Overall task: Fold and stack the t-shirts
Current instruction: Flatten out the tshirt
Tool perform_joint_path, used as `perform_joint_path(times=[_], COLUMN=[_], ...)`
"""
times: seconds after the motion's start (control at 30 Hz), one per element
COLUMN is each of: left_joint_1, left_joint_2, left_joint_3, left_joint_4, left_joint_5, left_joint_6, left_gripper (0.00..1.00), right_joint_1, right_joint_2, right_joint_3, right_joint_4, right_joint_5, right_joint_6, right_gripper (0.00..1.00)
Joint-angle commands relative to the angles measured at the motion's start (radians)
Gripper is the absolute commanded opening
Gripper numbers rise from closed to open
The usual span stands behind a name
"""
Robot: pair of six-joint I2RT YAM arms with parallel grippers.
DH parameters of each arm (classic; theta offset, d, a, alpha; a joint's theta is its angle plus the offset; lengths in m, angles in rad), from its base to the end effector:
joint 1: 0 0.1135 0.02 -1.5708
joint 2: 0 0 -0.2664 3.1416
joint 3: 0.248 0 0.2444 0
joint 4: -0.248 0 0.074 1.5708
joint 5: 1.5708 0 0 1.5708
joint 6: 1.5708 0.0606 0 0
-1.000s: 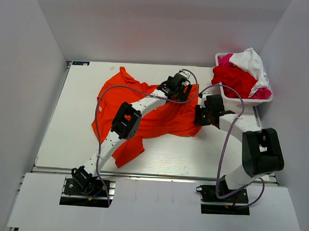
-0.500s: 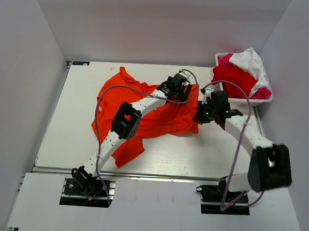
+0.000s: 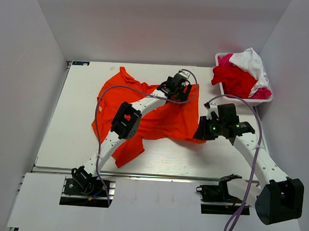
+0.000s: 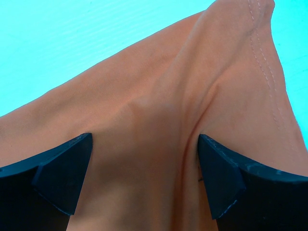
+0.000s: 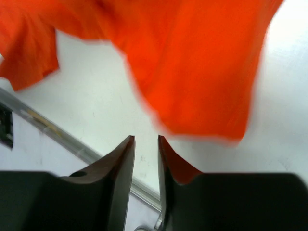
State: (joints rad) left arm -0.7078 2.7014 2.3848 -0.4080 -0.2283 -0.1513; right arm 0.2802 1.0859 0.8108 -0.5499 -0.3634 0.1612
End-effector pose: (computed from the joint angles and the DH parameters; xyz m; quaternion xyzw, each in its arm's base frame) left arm 0.4682 -0.3826 0.1221 0.2039 0.8839 -0.0755 0.4141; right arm 0.2139 0.0840 0.2466 -0.1202 0.9104 0.2426 0.3128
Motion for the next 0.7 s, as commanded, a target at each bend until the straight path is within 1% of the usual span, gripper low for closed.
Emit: perform_joint_path(times=[0.0, 0.03, 0.07, 0.1, 0.13, 0.17, 0.27, 0.3, 0.37, 0.4, 0.47, 0.57, 0.67], left_joint_1=[0.007, 0.007, 0.007, 0.007, 0.007, 0.007, 0.007, 0.007, 0.007, 0.007, 0.007, 0.007, 0.007], left_joint_2=[0.074, 0.074, 0.074, 0.074, 0.074, 0.074, 0.074, 0.074, 0.061, 0.061, 0.028, -0.032, -0.115], left_joint_3=[-0.082, -0.082, -0.082, -0.082, -0.082, -0.082, -0.082, -0.082, -0.091, -0.102, -0.102, -0.098, -0.059], left_joint_4=[-0.241, -0.241, -0.241, -0.241, -0.241, -0.241, -0.241, -0.232, -0.223, -0.222, -0.195, -0.184, -0.184], left_joint_5=[-0.028, -0.028, -0.028, -0.028, -0.017, -0.017, -0.005, -0.005, 0.017, 0.017, 0.059, 0.087, 0.098], left_joint_6=[0.041, 0.041, 0.041, 0.041, 0.041, 0.041, 0.041, 0.041, 0.061, 0.061, 0.073, 0.099, 0.137], left_gripper=[1.00, 1.00, 1.00, 1.00, 1.00, 1.00, 1.00, 1.00, 1.00, 1.00, 1.00, 1.00, 1.00], right_joint_1=[0.004, 0.004, 0.004, 0.002, -0.002, -0.001, -0.003, -0.003, -0.003, -0.006, -0.006, -0.010, -0.016], right_joint_2=[-0.027, -0.029, -0.030, -0.034, -0.034, -0.029, -0.029, -0.029, -0.012, -0.008, 0.020, 0.071, 0.095], right_joint_3=[-0.051, -0.065, -0.093, -0.102, -0.105, -0.107, -0.079, -0.058, -0.045, -0.041, -0.019, 0.014, 0.025], right_joint_4=[-0.215, -0.226, -0.240, -0.242, -0.242, -0.233, -0.176, -0.139, -0.118, -0.073, -0.058, -0.047, -0.036], right_joint_5=[-0.039, -0.026, 0.001, 0.015, 0.036, 0.050, 0.113, 0.170, 0.201, 0.213, 0.237, 0.335, 0.351], right_joint_6=[0.024, 0.046, 0.054, 0.061, 0.064, 0.070, 0.112, 0.123, 0.144, 0.147, 0.165, 0.207, 0.227], right_gripper=[0.33, 0.40, 0.59, 0.69, 0.82, 0.90, 0.90, 0.90, 0.90, 0.90, 0.90, 0.90, 0.90])
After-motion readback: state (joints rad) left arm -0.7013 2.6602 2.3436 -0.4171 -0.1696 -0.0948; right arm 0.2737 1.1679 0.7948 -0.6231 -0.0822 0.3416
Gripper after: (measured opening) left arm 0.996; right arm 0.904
